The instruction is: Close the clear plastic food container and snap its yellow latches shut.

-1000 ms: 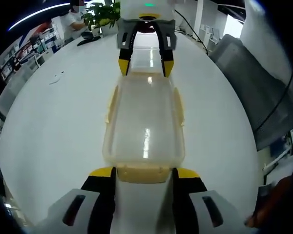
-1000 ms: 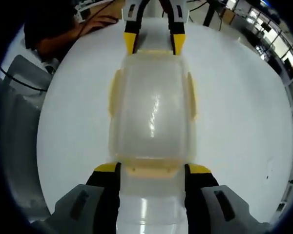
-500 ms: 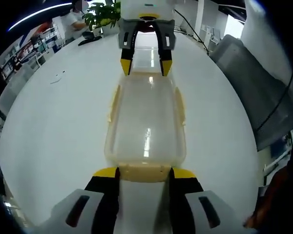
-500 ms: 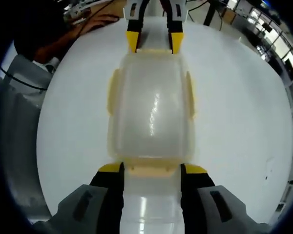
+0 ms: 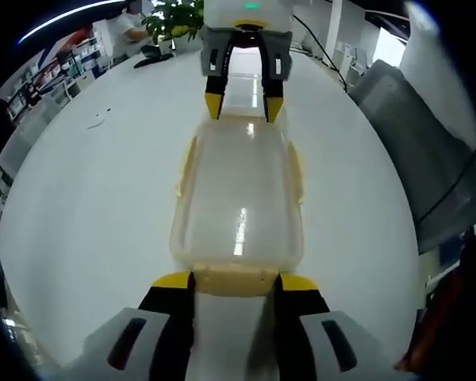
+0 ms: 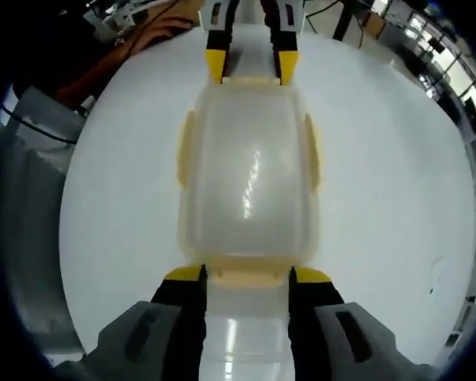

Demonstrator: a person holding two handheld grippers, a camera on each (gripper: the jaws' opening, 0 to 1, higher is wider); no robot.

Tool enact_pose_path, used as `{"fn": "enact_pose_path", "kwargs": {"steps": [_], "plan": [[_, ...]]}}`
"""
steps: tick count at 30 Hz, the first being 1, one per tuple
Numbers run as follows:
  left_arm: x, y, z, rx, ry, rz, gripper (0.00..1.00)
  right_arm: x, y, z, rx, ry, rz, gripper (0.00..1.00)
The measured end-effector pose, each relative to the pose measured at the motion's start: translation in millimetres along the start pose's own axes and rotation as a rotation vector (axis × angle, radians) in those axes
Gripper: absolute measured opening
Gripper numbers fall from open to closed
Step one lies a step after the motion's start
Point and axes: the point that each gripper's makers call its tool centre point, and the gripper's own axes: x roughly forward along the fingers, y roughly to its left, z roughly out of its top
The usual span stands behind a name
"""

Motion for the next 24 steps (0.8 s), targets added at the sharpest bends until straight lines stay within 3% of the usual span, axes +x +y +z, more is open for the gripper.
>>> {"fn": "enact_pose_path", "kwargs": {"steps": [19, 24], "plan": [[-1.1, 3.3, -4.0, -0.002, -0.011, -0.001, 0.31, -2.5, 3.4, -2.1, -0.007, 0.004, 0.0, 0.35], [-1.9, -0.3, -4.2, -0.015, 0.019, -0.012, 0.31, -4.1, 9.1, -1.0, -0.026, 0.011, 0.006, 0.35]]}}
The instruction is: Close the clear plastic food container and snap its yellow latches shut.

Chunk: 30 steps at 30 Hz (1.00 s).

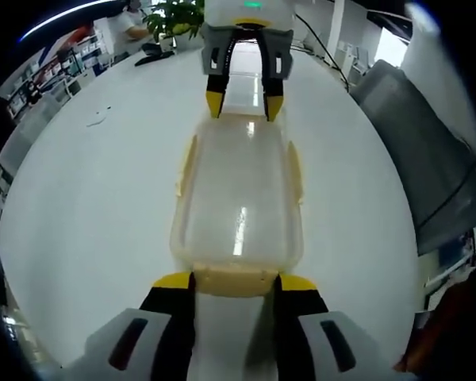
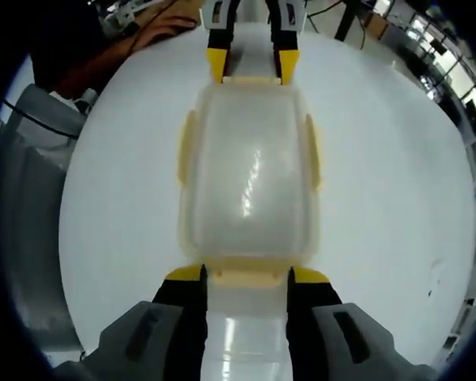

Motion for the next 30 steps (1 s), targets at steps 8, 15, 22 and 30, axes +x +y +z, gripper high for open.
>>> {"fn": "enact_pose_path", "kwargs": {"steps": [8, 15, 22, 30], "plan": [[-25.0, -8.2, -3.7, -0.015, 0.018, 0.012, 0.31, -15.7, 6.8, 16.6, -0.027, -0.024, 0.009, 0.35], [-48.4, -16.8, -4.5, -0.019, 0.048, 0.019, 0.32, -39.6, 17.2, 32.8, -0.048, -0.044, 0.024, 0.35], [-65.8, -19.8, 16.8, -0.021, 0.035, 0.04, 0.32, -65.8, 20.4, 26.5, -0.063, -0.043, 0.018, 0.35], [-69.1, -22.2, 42.1, -0.004, 0.024, 0.053, 0.32, -84.3, 22.1, 10.2, -0.059, -0.041, 0.01, 0.35]]}}
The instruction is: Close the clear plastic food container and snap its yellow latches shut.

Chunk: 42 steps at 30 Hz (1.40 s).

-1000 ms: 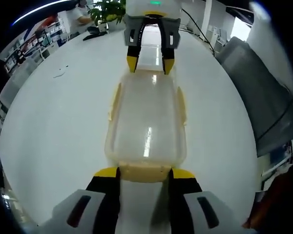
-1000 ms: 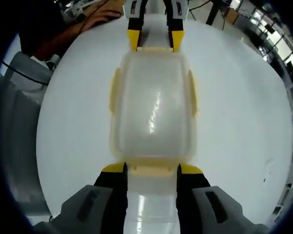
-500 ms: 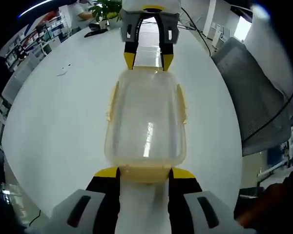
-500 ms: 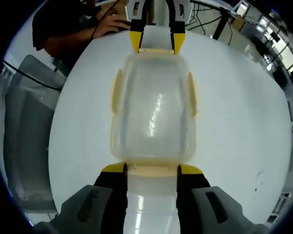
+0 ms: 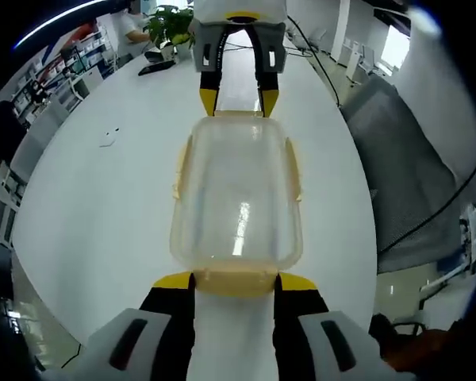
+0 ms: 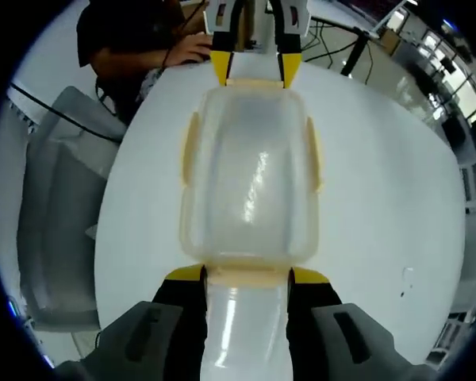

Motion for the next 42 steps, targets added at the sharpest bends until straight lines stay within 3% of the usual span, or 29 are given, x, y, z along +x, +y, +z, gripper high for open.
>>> {"fn": "enact_pose_path", "kwargs": {"steps": [23, 33, 42], "plan": [[21.8, -9.5, 85.2, 0.027, -0.033, 0.018, 0.32, -38.8, 7.5, -75.0, 0.036, -0.007, -0.005, 0.35], [44.2, -10.8, 123.7, 0.054, -0.047, 0.019, 0.32, -43.7, 9.8, -117.1, 0.064, -0.004, -0.011, 0.35], [62.9, -13.6, 147.3, 0.068, -0.066, -0.006, 0.32, -45.9, 16.7, -146.4, 0.101, -0.009, 0.002, 0.35]]}}
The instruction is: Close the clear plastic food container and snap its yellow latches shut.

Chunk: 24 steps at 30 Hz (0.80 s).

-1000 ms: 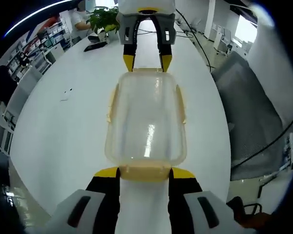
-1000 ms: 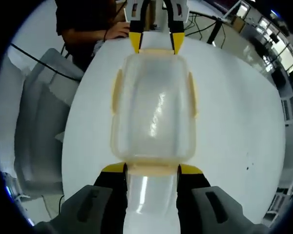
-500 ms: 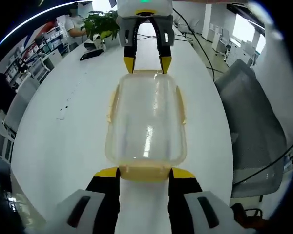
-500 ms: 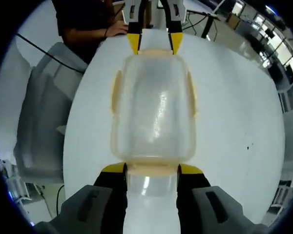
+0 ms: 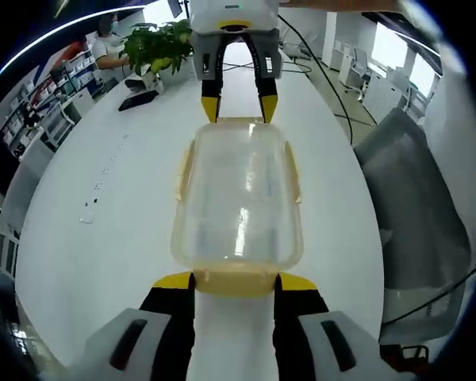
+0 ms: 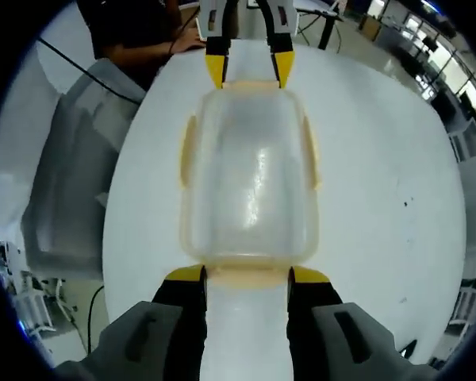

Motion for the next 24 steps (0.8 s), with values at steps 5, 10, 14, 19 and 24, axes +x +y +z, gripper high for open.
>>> {"fn": "enact_pose_path", "kwargs": {"steps": [5, 10, 14, 19, 24], "plan": [[6.1, 0.7, 5.9, 0.009, -0.001, -0.007, 0.32, 0.4, 1.7, -8.9, 0.008, 0.002, 0.001, 0.35], [12.5, 1.5, 11.2, 0.013, -0.004, -0.009, 0.32, -0.4, 0.6, -18.0, 0.014, 0.002, 0.002, 0.35], [18.1, 2.7, 15.2, 0.017, -0.007, -0.003, 0.32, -1.0, -0.2, -24.2, 0.014, 0.005, -0.003, 0.35], [28.6, 2.2, 20.8, 0.02, -0.013, 0.001, 0.32, 0.9, -0.4, -34.5, 0.015, 0.018, -0.009, 0.36], [36.4, 1.5, 25.7, 0.025, -0.02, -0.001, 0.32, 5.1, 1.5, -43.6, 0.021, 0.031, -0.008, 0.36]]}}
